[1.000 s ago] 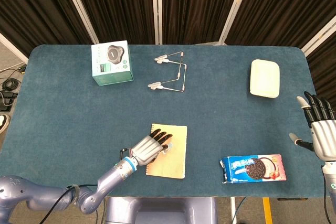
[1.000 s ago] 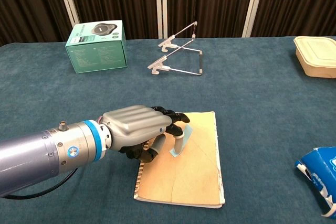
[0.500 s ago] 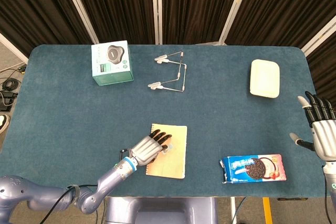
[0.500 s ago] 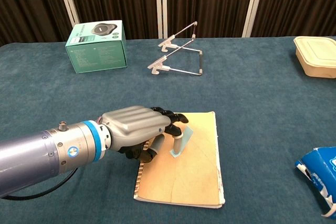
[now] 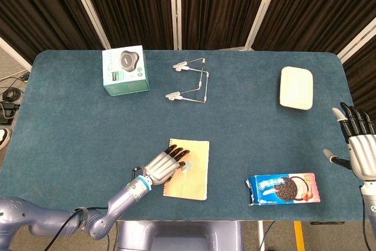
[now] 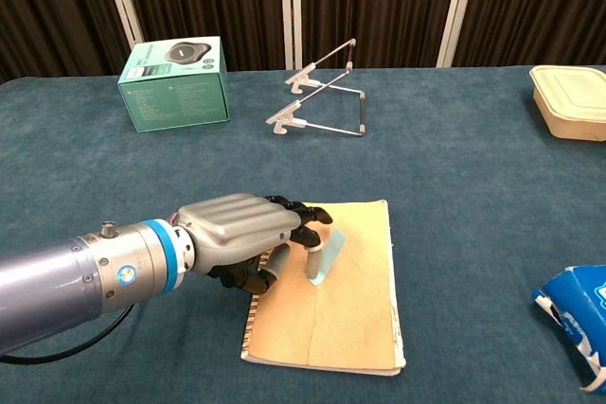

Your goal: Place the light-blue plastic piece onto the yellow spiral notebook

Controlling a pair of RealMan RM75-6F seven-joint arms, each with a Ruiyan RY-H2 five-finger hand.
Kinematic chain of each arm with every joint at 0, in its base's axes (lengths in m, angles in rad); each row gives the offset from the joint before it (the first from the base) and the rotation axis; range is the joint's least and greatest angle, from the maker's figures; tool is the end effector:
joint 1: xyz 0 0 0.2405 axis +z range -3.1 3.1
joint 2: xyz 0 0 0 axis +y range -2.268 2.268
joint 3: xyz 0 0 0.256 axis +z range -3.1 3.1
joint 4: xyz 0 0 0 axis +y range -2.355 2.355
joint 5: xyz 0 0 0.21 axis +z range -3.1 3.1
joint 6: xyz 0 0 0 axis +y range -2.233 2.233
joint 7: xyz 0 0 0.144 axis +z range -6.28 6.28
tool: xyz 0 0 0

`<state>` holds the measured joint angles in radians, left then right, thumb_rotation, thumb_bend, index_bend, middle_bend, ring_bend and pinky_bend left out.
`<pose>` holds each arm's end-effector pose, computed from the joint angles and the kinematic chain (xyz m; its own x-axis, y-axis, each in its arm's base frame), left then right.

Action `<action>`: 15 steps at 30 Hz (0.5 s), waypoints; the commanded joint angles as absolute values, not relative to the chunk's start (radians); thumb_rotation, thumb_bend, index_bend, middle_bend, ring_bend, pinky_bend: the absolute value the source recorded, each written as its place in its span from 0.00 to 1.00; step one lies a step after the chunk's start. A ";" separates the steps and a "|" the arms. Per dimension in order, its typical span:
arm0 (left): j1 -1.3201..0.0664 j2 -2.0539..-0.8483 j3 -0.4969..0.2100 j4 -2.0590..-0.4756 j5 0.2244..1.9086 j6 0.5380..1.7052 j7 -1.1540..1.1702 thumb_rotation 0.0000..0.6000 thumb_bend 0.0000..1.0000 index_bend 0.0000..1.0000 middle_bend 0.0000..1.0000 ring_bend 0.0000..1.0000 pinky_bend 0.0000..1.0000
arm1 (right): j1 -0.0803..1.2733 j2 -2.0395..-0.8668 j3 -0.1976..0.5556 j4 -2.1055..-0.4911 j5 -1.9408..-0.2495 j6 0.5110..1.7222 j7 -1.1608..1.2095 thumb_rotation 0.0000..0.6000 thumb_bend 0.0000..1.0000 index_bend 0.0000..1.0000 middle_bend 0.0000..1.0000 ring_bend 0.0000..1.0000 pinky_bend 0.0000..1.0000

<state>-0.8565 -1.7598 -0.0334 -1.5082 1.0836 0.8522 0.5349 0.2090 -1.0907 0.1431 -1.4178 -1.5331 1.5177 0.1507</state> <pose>-0.0930 0.2688 -0.1131 0.6061 0.3963 0.6897 0.7187 -0.6444 -0.2613 -0.3063 -0.2416 0.2066 0.4300 0.1895 0.8827 -0.8780 -0.1401 0.4577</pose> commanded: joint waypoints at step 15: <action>-0.743 -1.495 -0.073 -1.725 1.205 1.089 0.466 1.00 0.84 0.15 0.00 0.00 0.00 | 0.205 -1.087 0.140 -1.437 -1.528 1.512 0.127 1.00 0.04 0.02 0.00 0.00 0.00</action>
